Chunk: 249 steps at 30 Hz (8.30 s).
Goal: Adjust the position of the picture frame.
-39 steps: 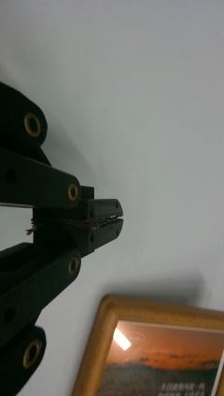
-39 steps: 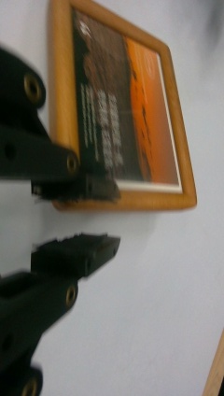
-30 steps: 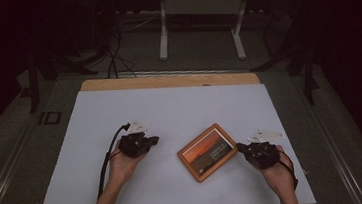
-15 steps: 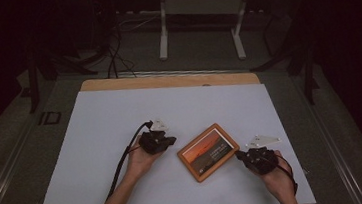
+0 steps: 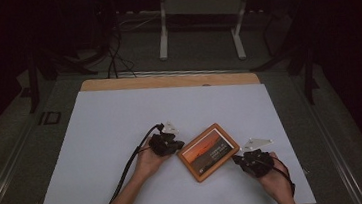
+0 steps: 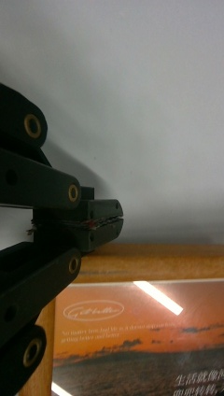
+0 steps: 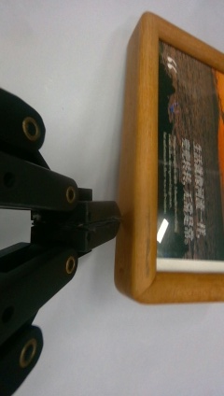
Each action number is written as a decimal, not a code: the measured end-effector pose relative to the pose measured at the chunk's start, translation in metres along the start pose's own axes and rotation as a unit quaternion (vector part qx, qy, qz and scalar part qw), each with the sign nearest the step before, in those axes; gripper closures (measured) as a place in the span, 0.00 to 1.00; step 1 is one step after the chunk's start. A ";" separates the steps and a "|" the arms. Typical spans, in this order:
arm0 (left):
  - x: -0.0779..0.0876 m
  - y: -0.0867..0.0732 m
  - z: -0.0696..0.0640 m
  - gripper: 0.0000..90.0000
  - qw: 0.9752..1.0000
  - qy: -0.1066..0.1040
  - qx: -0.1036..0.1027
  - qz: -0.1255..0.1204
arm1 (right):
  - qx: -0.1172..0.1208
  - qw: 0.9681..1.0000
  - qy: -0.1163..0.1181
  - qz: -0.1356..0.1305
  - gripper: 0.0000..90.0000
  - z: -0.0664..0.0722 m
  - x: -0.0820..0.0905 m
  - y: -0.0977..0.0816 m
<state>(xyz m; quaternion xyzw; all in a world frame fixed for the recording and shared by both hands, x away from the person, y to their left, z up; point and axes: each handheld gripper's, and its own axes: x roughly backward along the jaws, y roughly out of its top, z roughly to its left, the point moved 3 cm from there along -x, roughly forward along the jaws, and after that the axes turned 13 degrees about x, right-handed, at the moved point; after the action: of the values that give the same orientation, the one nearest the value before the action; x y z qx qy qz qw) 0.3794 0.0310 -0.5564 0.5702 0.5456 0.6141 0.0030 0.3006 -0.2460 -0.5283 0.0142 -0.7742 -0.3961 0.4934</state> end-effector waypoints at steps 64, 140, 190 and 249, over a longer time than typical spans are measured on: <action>-0.029 0.017 -0.034 0.26 0.982 -0.170 0.070 0.046 | -0.184 0.974 0.129 -0.036 0.13 -0.015 -0.031 0.000; 0.047 0.001 -0.047 0.70 0.978 -0.208 0.014 -0.026 | -0.070 0.975 0.170 -0.127 0.66 0.003 0.021 0.043; 0.088 -0.028 0.014 0.67 0.983 -0.112 0.120 -0.082 | -0.073 0.971 0.187 -0.129 0.60 0.014 -0.046 0.119; 0.090 -0.031 0.052 0.48 0.970 -0.004 0.208 -0.127 | -0.139 0.980 0.098 -0.104 0.48 -0.011 -0.064 0.099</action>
<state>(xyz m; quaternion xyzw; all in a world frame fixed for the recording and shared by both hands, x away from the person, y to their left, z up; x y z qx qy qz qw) 0.3655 0.1339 -0.5271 0.4865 0.7295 0.4794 -0.0356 0.3790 -0.1580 -0.5120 0.0645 -0.6535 -0.5457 0.5206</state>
